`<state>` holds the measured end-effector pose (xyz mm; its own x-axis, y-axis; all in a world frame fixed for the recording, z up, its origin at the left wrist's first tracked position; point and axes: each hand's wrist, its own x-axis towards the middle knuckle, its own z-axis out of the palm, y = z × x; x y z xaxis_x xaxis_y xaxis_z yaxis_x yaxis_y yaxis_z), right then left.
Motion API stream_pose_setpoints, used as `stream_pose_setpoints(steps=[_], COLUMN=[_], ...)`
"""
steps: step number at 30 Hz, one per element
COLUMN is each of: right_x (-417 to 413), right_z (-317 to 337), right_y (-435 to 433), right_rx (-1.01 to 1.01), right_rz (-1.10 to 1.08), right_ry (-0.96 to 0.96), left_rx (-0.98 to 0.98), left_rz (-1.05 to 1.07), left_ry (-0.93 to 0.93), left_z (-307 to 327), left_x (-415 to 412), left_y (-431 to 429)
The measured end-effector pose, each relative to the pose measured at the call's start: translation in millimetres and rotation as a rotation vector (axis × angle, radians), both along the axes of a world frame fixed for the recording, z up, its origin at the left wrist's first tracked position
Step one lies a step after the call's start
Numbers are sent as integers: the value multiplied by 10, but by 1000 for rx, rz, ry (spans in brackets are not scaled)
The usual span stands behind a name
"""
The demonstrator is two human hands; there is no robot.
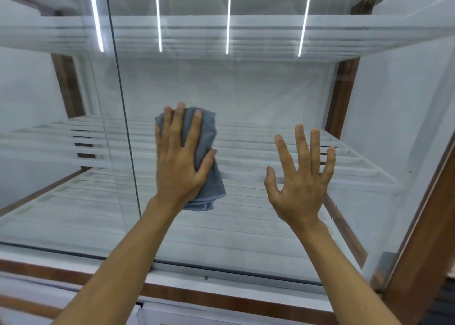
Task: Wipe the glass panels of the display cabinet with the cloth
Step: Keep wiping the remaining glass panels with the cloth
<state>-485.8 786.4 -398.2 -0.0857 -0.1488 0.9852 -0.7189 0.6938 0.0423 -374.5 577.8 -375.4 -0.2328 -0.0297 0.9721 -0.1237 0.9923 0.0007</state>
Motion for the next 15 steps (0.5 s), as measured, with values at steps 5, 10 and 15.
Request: stream_pose_setpoints(steps=[5, 10, 15], right_x=[9, 3, 14], right_z=[4, -19, -20], right_y=[55, 133, 146], right_rx=[1, -3, -4], right_rz=[58, 145, 171], right_ry=[-15, -32, -60], left_rx=[-172, -272, -204], left_rz=[-28, -16, 64], left_ry=[-108, -149, -130], left_z=[57, -88, -245], left_x=[-253, -257, 84], left_y=[596, 622, 14])
